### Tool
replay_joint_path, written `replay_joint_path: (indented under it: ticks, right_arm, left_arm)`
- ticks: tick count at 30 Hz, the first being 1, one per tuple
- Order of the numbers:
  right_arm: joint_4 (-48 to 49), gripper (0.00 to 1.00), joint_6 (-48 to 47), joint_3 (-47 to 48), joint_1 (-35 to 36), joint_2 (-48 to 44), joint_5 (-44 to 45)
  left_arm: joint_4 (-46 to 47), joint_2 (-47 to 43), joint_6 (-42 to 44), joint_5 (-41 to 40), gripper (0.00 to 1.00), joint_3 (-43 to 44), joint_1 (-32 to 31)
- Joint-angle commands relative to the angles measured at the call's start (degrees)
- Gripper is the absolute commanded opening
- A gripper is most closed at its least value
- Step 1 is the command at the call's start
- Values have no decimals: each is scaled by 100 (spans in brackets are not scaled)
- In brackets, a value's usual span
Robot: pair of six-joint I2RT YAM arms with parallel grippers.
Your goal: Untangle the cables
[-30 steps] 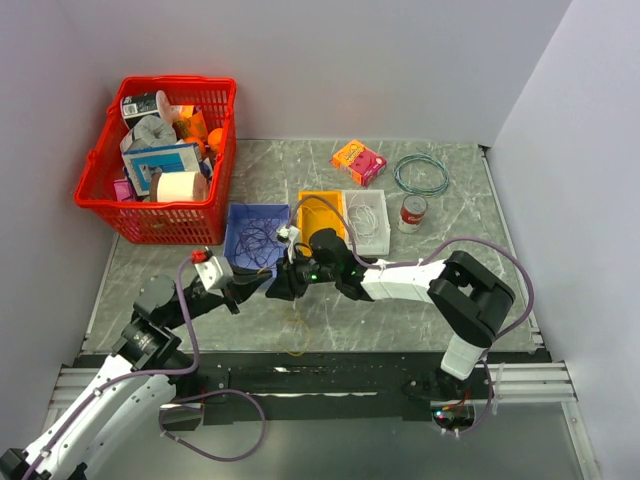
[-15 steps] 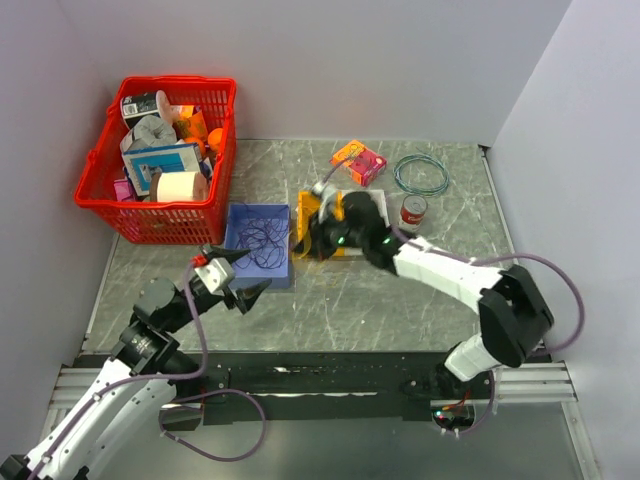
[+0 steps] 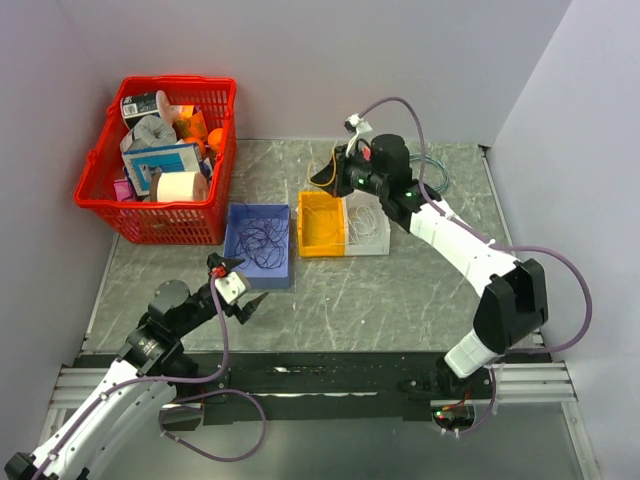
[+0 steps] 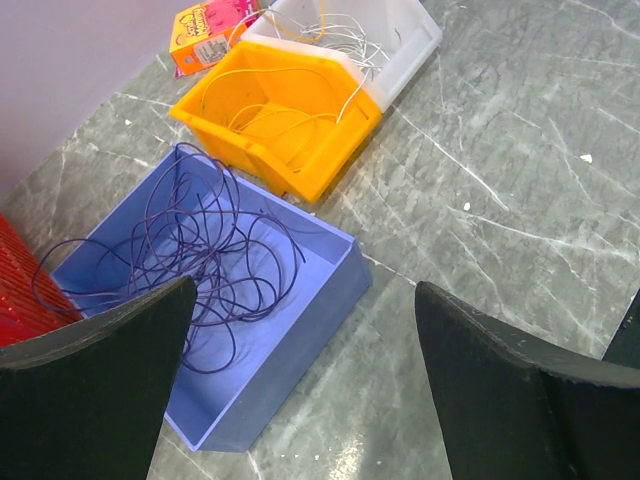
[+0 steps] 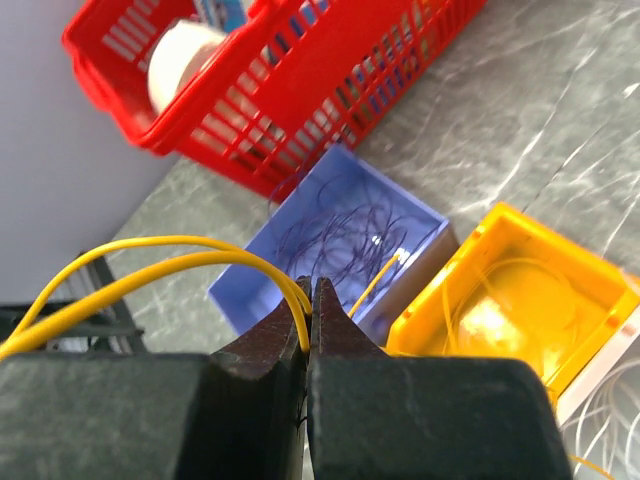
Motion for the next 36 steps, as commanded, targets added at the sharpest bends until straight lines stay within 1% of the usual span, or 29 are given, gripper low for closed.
replay_joint_path:
  ticks: [1,5,9,15,21,25,26,28,34,36]
  right_arm:
    - [167,0,127,336,-43,445,290]
    - [640,0,381,407,-78,920,396]
    - [896,0,584,354,-174,1411,659]
    - [257,0,286,530,-262,1983,1239]
    - [-166,0,-74,538,-236,2247,1600]
    - [-746,0,-548,1012,-140,2607,1723]
    - [-982,0,-636,1205,-26,2669,1775]
    - [-1151,0,-856,1347,62,2810,1995]
    - [-1388,0,-936,1488,89,2933,2224]
    - [-1580,1,-997,1681,89,3047,2198]
  left_arm:
    - [223,-43,70,-34,98,-59,37]
    - [197,-70,52,1,98,-50,55]
    - [206,-79,52,1,98,-50,81]
    - [214,-87,52,1,98,-68,99]
    - [249,-70,43,27,98,-85,107]
    - [250,-61,26,19,98,-77,107]
    - [250,-61,26,10,98,-77,107]
    - [250,-52,34,1,98,-77,107]
    - [241,-61,43,27,98,-77,116]
    - [250,-61,52,36,98,-77,116]
